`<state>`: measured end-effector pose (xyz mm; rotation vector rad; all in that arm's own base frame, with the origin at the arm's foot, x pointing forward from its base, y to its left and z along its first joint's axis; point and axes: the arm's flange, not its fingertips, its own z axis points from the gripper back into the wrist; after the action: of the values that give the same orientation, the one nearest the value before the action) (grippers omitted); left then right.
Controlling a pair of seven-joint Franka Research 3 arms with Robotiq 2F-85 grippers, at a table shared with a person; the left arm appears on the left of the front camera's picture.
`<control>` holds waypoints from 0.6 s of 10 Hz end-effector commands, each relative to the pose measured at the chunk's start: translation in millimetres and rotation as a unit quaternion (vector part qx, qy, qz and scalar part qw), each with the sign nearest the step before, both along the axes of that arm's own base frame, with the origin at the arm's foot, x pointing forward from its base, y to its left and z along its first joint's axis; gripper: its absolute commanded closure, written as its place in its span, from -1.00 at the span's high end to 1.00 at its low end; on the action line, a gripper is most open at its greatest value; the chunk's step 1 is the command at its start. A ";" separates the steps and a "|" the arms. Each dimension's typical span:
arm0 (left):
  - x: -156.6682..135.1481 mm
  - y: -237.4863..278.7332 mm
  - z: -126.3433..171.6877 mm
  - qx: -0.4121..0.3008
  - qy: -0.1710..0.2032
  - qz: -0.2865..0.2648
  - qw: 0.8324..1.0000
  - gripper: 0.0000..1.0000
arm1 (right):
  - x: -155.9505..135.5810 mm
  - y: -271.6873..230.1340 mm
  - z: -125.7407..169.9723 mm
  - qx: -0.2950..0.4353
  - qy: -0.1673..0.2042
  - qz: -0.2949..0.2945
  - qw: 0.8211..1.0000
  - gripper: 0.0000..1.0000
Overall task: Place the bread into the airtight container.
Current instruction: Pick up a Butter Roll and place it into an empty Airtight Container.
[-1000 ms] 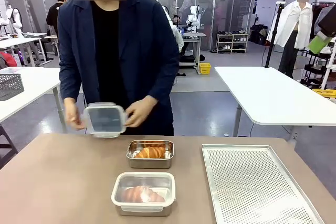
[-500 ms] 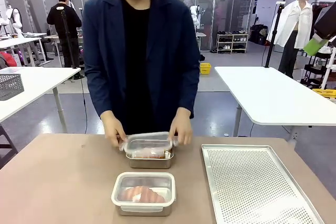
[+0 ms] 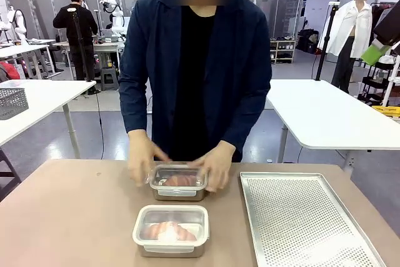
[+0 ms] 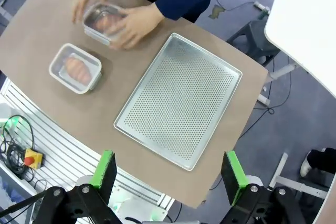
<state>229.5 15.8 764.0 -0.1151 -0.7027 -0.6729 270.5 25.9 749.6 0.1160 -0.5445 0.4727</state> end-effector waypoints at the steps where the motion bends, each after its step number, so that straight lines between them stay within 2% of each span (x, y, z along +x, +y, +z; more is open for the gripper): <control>1: -0.5 -0.1 1.5 -0.001 0.000 -0.004 1.000 1.00 | 1.5 -2.7 1.5 -0.005 -0.004 0.004 1.000 1.00; 6: -0.5 -0.1 1.5 -0.001 0.000 -0.004 1.000 1.00 | 1.5 -2.7 1.5 -0.005 -0.004 0.004 1.000 1.00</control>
<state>229.5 15.8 764.0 -0.1151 -0.7027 -0.6729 270.5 25.9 749.7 0.1160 -0.5445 0.4728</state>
